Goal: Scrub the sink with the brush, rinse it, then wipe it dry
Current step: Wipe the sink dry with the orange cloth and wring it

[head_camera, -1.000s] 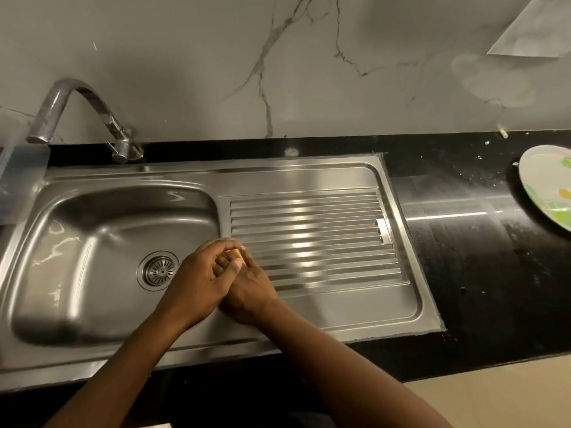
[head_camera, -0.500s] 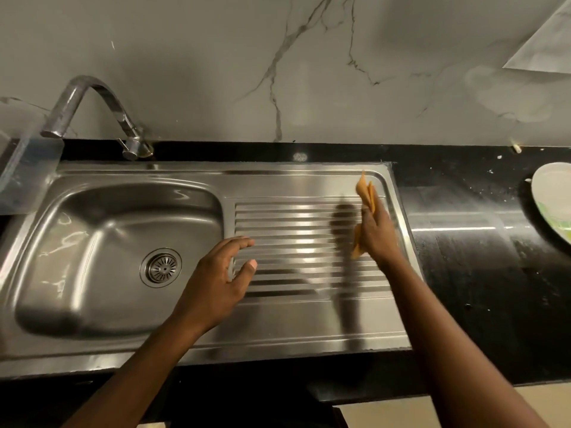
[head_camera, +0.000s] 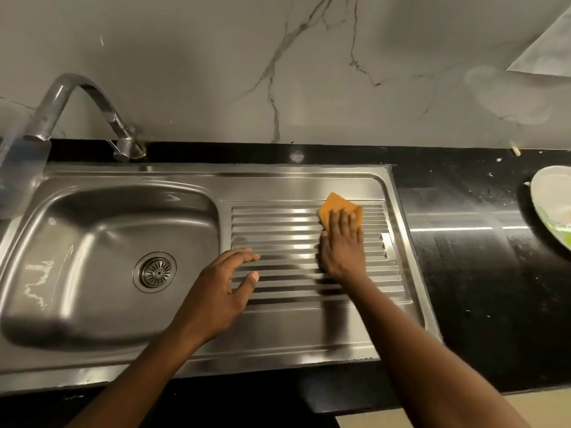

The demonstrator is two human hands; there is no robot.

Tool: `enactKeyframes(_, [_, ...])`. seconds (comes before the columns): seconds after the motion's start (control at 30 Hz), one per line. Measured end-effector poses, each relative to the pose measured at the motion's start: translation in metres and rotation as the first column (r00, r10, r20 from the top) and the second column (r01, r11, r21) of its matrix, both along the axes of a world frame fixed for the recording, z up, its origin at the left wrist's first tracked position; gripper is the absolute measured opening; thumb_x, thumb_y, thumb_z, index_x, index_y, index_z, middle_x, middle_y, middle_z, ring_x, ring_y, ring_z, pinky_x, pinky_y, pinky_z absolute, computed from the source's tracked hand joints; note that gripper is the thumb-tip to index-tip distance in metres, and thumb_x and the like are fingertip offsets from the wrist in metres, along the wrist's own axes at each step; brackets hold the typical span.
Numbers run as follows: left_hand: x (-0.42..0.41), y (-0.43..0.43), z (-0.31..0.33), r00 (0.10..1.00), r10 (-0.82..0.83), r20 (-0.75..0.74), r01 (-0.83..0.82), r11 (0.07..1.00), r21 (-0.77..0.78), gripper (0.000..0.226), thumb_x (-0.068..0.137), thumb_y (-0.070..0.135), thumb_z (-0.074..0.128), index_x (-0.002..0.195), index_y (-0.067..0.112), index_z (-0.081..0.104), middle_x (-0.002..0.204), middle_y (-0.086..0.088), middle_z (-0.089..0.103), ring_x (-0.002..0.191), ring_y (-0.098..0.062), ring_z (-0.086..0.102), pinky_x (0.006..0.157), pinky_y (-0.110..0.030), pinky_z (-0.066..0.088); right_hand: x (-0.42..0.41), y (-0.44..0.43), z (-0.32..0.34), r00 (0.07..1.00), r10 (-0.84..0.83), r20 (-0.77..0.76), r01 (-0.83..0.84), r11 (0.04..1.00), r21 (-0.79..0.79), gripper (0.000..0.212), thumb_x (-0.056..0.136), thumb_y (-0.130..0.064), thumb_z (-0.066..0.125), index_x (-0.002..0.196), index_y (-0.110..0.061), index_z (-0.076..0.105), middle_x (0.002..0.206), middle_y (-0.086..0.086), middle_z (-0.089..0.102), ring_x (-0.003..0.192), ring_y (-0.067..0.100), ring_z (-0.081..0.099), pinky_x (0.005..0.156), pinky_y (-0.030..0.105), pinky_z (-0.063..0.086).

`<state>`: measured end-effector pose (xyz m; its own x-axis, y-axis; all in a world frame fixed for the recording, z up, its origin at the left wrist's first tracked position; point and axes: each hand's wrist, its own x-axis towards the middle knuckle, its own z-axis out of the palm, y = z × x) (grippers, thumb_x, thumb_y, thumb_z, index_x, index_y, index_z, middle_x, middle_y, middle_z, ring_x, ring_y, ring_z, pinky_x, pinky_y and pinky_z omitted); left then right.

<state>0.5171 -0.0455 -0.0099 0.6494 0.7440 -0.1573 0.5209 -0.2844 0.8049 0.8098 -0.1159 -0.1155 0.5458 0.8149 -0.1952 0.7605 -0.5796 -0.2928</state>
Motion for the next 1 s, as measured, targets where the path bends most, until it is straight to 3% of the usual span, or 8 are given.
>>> enactKeyframes(0.33, [-0.015, 0.017, 0.003, 0.999, 0.049, 0.017, -0.049, 0.998, 0.025, 0.035, 0.1, 0.037, 0.06, 0.134, 0.033, 0.065, 0.143, 0.016, 0.057, 0.133, 0.002, 0.05, 0.111, -0.03, 0.044, -0.138, 0.075, 0.003, 0.866, 0.489, -0.099, -0.493, 0.87, -0.02, 0.083, 0.106, -0.049, 0.042, 0.166, -0.023, -0.01, 0.172, 0.005, -0.02, 0.156, 0.023, -0.026, 0.129, 0.046, -0.008])
enactKeyframes(0.47, [-0.018, 0.021, 0.007, 0.995, 0.089, 0.036, -0.09, 0.996, 0.025, 0.035, 0.099, 0.038, 0.061, 0.135, 0.036, 0.064, 0.143, 0.017, 0.058, 0.132, 0.001, 0.052, 0.109, -0.031, 0.047, -0.174, 0.079, 0.018, 0.736, 0.64, -0.22, -0.632, 0.766, 0.116, 0.067, 0.103, -0.033, 0.057, 0.161, -0.013, 0.031, 0.171, 0.012, 0.02, 0.16, 0.028, 0.006, 0.129, 0.044, 0.002])
enactKeyframes(0.57, [-0.017, 0.022, 0.012, 0.989, 0.131, 0.065, -0.132, 0.991, 0.012, 0.033, 0.099, 0.027, 0.063, 0.132, 0.035, 0.065, 0.14, 0.018, 0.059, 0.129, 0.003, 0.054, 0.108, -0.026, 0.044, -0.195, 0.066, 0.029, 0.67, 0.591, -0.449, -0.46, 0.806, 0.372, 0.038, 0.102, -0.02, 0.056, 0.134, 0.0, 0.058, 0.138, 0.022, 0.056, 0.13, 0.039, 0.05, 0.108, 0.049, 0.043])
enactKeyframes(0.67, [-0.014, 0.023, 0.015, 0.99, 0.124, 0.064, -0.127, 0.991, 0.034, 0.033, 0.1, 0.028, 0.063, 0.132, 0.032, 0.065, 0.139, 0.017, 0.059, 0.127, 0.004, 0.054, 0.106, -0.023, 0.044, -0.177, 0.056, 0.042, 0.581, 0.387, -0.716, -0.135, 0.913, 0.384, 0.034, 0.105, -0.029, 0.046, 0.121, -0.001, 0.058, 0.098, 0.011, 0.066, 0.085, 0.027, 0.064, 0.079, 0.043, 0.056])
enactKeyframes(0.77, [-0.007, 0.02, 0.017, 0.994, 0.093, 0.065, -0.095, 0.995, 0.041, 0.031, 0.101, 0.031, 0.062, 0.131, 0.034, 0.065, 0.14, 0.021, 0.057, 0.128, 0.009, 0.05, 0.106, -0.021, 0.042, -0.137, 0.053, 0.066, 0.513, 0.246, -0.822, 0.085, 0.939, 0.334, 0.033, 0.112, -0.035, 0.04, 0.127, -0.014, 0.06, 0.114, 0.022, 0.067, 0.103, 0.04, 0.067, 0.092, 0.055, 0.058])
enactKeyframes(0.83, [-0.002, 0.019, 0.017, 0.994, 0.089, 0.065, -0.092, 0.995, 0.041, 0.032, 0.101, 0.031, 0.062, 0.132, 0.032, 0.066, 0.143, 0.019, 0.056, 0.132, 0.005, 0.05, 0.109, -0.024, 0.041, -0.101, 0.048, 0.082, 0.512, 0.143, -0.847, 0.248, 0.919, 0.306, 0.024, 0.113, -0.04, 0.038, 0.12, -0.031, 0.059, 0.114, 0.014, 0.069, 0.103, 0.032, 0.07, 0.089, 0.045, 0.061])
enactKeyframes(0.93, [0.003, 0.017, 0.016, 0.995, 0.082, 0.065, -0.085, 0.996, 0.038, 0.033, 0.101, 0.032, 0.062, 0.133, 0.031, 0.065, 0.144, 0.018, 0.057, 0.134, 0.002, 0.05, 0.111, -0.027, 0.043, -0.036, 0.036, 0.098, 0.549, 0.075, -0.832, 0.439, 0.822, 0.363, 0.022, 0.114, -0.032, 0.035, 0.117, -0.028, 0.057, 0.099, -0.004, 0.069, 0.08, 0.007, 0.073, 0.067, 0.02, 0.059])
enactKeyframes(1.0, [0.005, 0.017, 0.015, 0.995, 0.078, 0.063, -0.08, 0.996, 0.033, 0.033, 0.101, 0.031, 0.062, 0.134, 0.03, 0.065, 0.144, 0.018, 0.057, 0.134, 0.003, 0.05, 0.111, -0.026, 0.043, 0.002, 0.033, 0.098, 0.654, 0.022, -0.756, 0.461, 0.781, 0.422, 0.028, 0.115, -0.032, 0.031, 0.132, -0.026, 0.052, 0.11, -0.014, 0.064, 0.085, -0.009, 0.068, 0.07, 0.014, 0.055])
